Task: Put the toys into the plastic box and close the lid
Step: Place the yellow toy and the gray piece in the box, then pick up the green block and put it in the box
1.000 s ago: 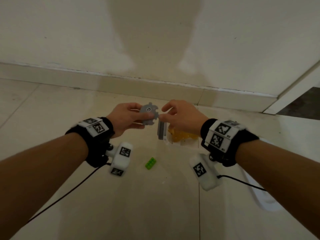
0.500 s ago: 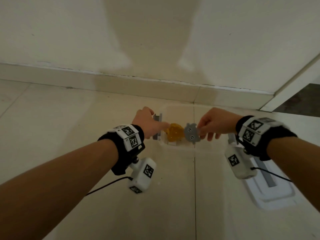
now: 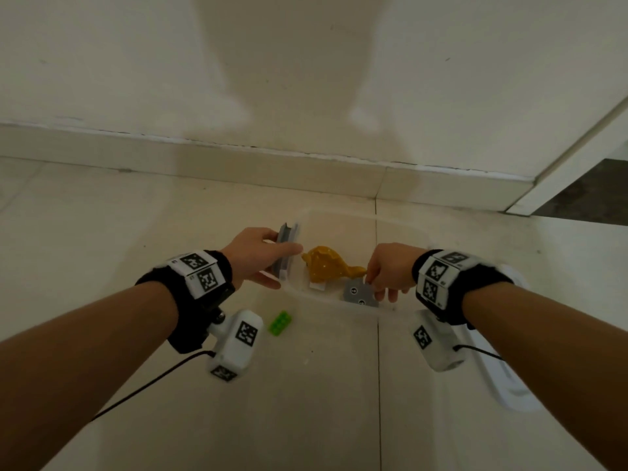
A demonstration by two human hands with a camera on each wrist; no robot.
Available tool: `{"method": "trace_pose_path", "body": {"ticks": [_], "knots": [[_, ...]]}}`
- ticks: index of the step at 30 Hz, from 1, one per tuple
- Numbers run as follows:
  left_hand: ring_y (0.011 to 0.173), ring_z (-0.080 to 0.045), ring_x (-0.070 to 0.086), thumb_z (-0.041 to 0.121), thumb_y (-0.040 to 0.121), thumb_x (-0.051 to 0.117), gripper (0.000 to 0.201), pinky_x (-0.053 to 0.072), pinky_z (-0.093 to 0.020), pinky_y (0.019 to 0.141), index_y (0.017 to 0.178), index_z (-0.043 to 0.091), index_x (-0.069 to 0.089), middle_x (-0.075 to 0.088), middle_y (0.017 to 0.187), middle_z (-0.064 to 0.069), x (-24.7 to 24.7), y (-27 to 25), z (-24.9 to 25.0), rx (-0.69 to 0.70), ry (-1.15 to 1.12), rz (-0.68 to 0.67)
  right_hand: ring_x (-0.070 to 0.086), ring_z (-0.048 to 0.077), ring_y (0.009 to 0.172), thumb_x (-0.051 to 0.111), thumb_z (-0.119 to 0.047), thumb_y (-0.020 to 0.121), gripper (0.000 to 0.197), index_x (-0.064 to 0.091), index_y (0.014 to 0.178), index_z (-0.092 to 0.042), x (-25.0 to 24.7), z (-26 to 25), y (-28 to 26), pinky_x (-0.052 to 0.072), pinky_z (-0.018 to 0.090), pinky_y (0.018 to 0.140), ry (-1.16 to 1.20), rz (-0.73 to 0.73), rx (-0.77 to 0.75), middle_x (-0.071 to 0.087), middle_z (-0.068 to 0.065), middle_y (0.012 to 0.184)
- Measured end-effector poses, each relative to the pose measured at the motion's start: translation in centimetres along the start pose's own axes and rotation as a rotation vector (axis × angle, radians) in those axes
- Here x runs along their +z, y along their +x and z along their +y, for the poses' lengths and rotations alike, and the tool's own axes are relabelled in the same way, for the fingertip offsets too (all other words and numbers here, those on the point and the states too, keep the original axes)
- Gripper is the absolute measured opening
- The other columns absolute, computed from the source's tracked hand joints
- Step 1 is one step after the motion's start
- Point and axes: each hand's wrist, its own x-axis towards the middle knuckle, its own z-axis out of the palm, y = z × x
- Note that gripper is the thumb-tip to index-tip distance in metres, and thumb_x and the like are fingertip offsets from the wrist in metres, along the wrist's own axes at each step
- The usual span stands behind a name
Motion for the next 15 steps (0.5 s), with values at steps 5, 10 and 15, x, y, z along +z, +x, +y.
{"method": "trace_pose_path", "body": {"ticks": [5, 10, 15], "knots": [[0.081, -0.033, 0.068, 0.042, 0.102, 0.039, 0.048, 0.058, -0.04, 0.066, 0.118, 0.002, 0.061, 0.068, 0.101, -0.019, -0.9, 0.1, -2.0, -0.144, -0.291, 0.005, 0.077, 0.023, 0.086, 0.064, -0.013, 0.092, 0.026, 0.071, 0.114, -0.002, 0.7, 0.4, 0.2, 0.061, 0.035, 0.078, 0.11, -0.03, 0.039, 0.079, 0.006, 0.096], [0.068, -0.027, 0.065, 0.018, 0.093, 0.063, 0.028, 0.061, -0.041, 0.065, 0.112, -0.003, 0.064, 0.067, 0.096, -0.015, -0.3, 0.9, -5.1, -0.197, 0.163, 0.046, 0.076, 0.026, 0.087, 0.057, -0.011, 0.096, 0.025, 0.069, 0.113, 0.003, 0.4, 0.4, -0.2, 0.063, 0.037, 0.077, 0.023, 0.017, 0.059, 0.079, 0.009, 0.095], [0.077, -0.025, 0.07, 0.041, 0.07, 0.084, 0.042, 0.062, -0.034, 0.059, 0.092, 0.012, 0.063, 0.068, 0.095, -0.009, 1.5, 0.5, -6.6, -0.191, 0.504, -0.075, 0.076, 0.027, 0.084, 0.055, -0.012, 0.097, 0.021, 0.067, 0.107, 0.001, -1.0, -0.2, -0.9, 0.063, 0.042, 0.078, -0.056, 0.13, 0.064, 0.078, 0.012, 0.094]]}}
